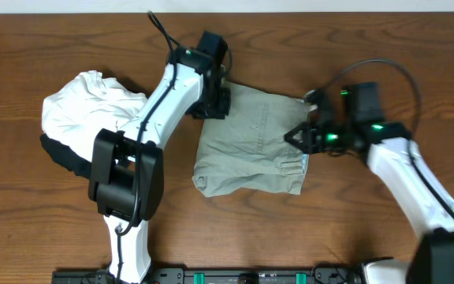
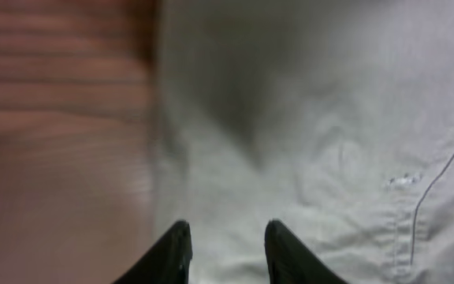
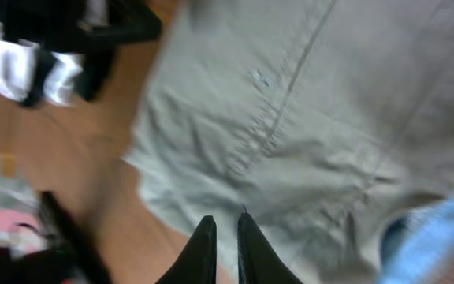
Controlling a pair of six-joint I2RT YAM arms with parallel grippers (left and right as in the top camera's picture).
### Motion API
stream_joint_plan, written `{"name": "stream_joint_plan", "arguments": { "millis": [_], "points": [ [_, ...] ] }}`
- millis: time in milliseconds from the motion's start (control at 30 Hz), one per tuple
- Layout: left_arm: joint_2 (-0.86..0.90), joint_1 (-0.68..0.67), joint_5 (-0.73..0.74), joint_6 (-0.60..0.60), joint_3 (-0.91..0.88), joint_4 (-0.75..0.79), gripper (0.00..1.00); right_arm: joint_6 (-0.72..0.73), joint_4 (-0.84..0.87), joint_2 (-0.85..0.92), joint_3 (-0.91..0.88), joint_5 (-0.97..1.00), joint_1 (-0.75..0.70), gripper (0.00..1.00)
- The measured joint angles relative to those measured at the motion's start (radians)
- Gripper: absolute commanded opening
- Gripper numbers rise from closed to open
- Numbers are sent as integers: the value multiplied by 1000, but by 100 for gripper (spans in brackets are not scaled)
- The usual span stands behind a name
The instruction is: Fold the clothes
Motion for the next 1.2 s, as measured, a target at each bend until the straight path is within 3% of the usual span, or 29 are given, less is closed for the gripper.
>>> {"name": "stream_joint_plan", "arguments": {
  "millis": [167, 300, 600, 767, 867, 1000, 1200],
  "points": [
    [0, -8, 47, 56, -120, 130, 36, 14, -12, 175, -1, 119, 69, 9],
    [0, 1, 61, 77, -215, 180, 36, 19, -140, 278, -3, 176, 68, 6],
    [0, 50, 80, 82, -245, 160, 37, 63, -350, 275, 7, 360, 55, 6],
    [-4, 82, 148, 80, -242, 109, 57, 70, -365, 238, 1, 451, 19, 9],
    [-29, 97, 210, 73, -242, 103, 63, 70, -365, 184, -5, 474, -7, 18],
    [-61, 105, 301, 70, -238, 112, 77, 58, -326, 46, -9, 434, -34, 43],
    [-61, 89, 368, 27, -237, 132, 82, 61, -229, -97, -9, 324, -39, 47]
  ]
}}
